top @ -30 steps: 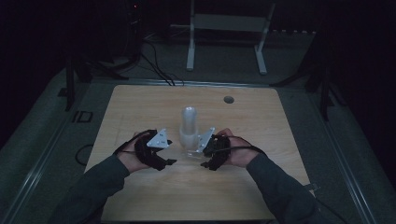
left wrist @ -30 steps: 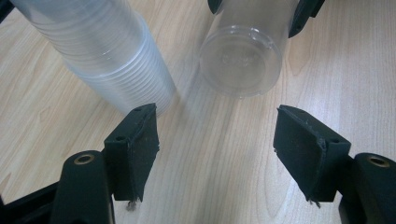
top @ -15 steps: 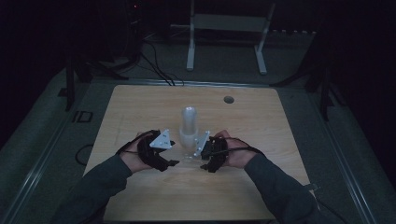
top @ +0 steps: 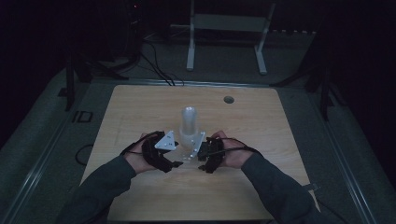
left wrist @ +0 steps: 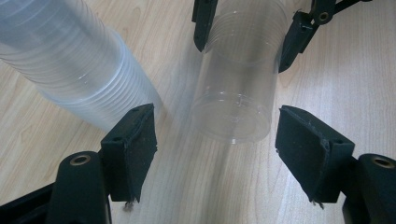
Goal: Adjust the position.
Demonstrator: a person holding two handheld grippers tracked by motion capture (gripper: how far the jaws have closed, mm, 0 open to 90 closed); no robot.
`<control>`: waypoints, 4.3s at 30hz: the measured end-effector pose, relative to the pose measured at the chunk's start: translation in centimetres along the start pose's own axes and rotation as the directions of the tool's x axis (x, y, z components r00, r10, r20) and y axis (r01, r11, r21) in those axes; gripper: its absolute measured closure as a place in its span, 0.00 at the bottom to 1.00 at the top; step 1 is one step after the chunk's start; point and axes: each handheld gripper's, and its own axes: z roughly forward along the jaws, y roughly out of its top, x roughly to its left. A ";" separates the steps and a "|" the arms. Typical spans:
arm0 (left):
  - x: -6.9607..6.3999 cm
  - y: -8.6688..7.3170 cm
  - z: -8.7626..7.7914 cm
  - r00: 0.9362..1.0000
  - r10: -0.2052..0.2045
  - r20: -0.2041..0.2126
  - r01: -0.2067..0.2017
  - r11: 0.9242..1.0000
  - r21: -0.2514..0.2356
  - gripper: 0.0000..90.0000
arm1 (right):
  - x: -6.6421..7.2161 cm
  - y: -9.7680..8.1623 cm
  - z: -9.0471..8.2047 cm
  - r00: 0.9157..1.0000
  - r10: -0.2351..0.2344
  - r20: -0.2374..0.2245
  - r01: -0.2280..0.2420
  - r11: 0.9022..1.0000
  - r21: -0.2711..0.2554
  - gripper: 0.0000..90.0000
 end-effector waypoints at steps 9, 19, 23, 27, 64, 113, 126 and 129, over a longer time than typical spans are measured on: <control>-0.3 0.2 0.9 1.000 0.015 0.010 -0.015 1.000 0.023 0.32 | 0.0 0.4 0.1 1.000 -0.013 0.005 0.013 1.000 0.007 0.37; -0.7 0.6 1.8 0.999 0.027 0.019 -0.028 0.999 0.037 0.32 | 0.2 0.6 0.2 1.000 -0.025 0.003 0.025 1.000 0.014 0.38; -0.8 0.7 2.1 0.999 0.023 0.024 -0.024 0.999 0.034 0.32 | 0.2 0.6 0.2 1.000 -0.024 0.001 0.024 1.000 0.015 0.38; -0.9 0.8 2.6 0.999 0.029 0.028 -0.031 0.999 0.044 0.33 | 0.3 0.6 0.2 1.000 -0.026 -0.001 0.026 1.000 0.016 0.38; -1.2 0.1 3.7 0.998 -0.038 0.052 0.037 0.999 0.026 0.44 | 0.6 0.8 0.3 0.999 -0.039 -0.005 0.039 0.999 0.011 0.38; 0.2 -3.2 1.7 0.988 -0.151 0.026 0.153 0.985 -0.084 0.46 | -0.3 -0.8 -3.3 0.996 0.065 0.068 -0.052 0.983 -0.177 0.22; 0.2 -4.2 0.6 0.978 -0.207 0.006 0.205 0.963 -0.173 0.46 | -0.4 -2.1 -3.8 0.989 0.128 0.076 -0.107 0.967 -0.230 0.23; 0.2 -4.4 0.4 0.976 -0.216 0.001 0.213 0.959 -0.186 0.46 | -0.4 -2.3 -3.5 0.988 0.133 0.073 -0.113 0.967 -0.230 0.23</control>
